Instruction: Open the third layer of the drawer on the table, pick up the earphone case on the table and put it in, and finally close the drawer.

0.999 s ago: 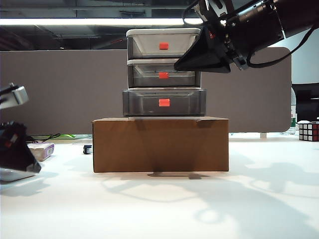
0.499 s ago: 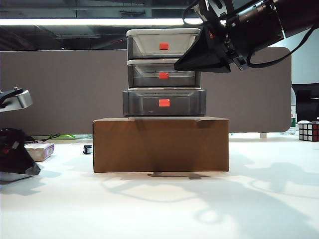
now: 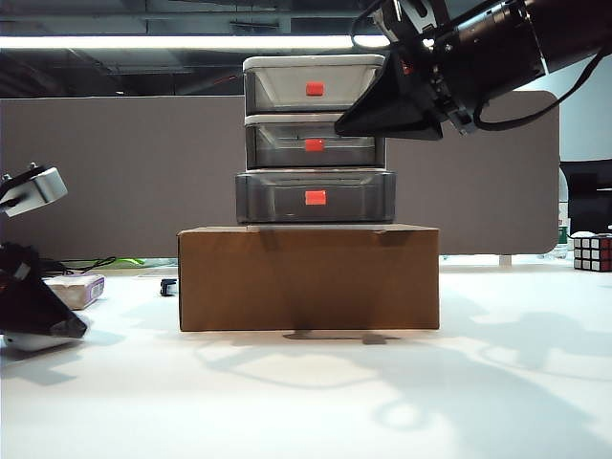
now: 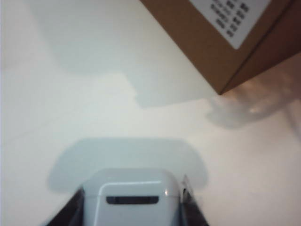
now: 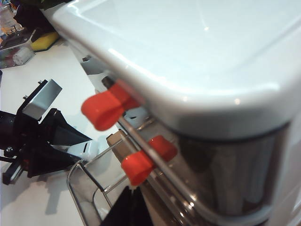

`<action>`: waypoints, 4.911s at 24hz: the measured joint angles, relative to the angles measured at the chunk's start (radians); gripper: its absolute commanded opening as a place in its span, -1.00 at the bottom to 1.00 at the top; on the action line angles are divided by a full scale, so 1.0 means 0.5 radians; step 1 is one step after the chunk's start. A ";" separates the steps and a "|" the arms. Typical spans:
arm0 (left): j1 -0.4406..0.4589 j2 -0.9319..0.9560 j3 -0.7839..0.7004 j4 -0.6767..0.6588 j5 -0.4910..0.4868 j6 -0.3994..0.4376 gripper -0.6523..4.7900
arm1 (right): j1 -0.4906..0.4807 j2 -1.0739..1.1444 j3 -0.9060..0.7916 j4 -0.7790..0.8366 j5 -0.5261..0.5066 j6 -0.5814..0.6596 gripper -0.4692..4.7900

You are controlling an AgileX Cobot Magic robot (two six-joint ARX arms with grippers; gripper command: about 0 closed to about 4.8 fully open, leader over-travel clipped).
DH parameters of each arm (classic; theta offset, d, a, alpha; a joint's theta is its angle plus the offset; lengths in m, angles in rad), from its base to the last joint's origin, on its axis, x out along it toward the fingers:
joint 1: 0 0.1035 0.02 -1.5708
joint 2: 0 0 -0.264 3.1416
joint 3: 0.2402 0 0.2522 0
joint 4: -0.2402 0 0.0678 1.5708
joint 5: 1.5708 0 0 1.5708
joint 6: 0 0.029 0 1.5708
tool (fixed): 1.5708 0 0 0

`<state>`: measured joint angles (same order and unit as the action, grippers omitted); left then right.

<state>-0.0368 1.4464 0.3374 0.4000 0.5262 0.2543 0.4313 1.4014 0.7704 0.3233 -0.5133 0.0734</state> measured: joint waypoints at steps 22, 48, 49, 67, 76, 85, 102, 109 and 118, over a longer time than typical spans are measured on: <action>-0.766 -0.626 0.494 -0.121 -0.140 -0.044 -0.58 | -0.004 0.001 0.000 -0.015 0.008 0.001 -0.84; -1.129 -0.068 0.818 -0.148 -0.381 -0.047 0.16 | -0.003 0.000 0.000 -0.077 -0.037 0.008 -0.84; -1.129 -0.092 0.818 -0.151 -0.381 -0.047 0.14 | -0.003 0.000 0.000 -0.077 -0.037 0.009 -0.84; -1.247 -0.201 0.821 -0.767 -0.667 -0.090 -0.78 | -0.005 0.000 0.000 -0.091 -0.047 0.009 -0.84; -1.250 -0.091 0.820 -0.360 -0.901 -0.090 -0.78 | -0.004 0.000 0.000 -0.091 -0.048 0.009 -0.84; -1.272 0.043 0.819 -0.105 -1.011 0.000 -0.78 | -0.005 -0.024 -0.001 -0.124 -0.052 0.008 -0.84; -1.522 -2.262 -0.465 -0.542 -1.193 -0.409 -0.78 | 0.000 -1.983 -0.740 -0.914 0.666 -0.276 -0.84; -1.522 -2.895 -0.663 -0.800 -1.286 -0.504 -0.78 | 0.002 -2.495 -1.149 -0.898 0.746 -0.211 -0.84; -1.518 -2.889 -0.665 -0.877 -1.445 -0.494 -0.78 | 0.002 -2.770 -1.505 -0.787 0.815 -0.053 -0.84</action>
<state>-0.7959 0.0021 0.0051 -0.0383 -0.1963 0.0071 0.4324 0.0162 0.0181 -0.0704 -0.1059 0.0467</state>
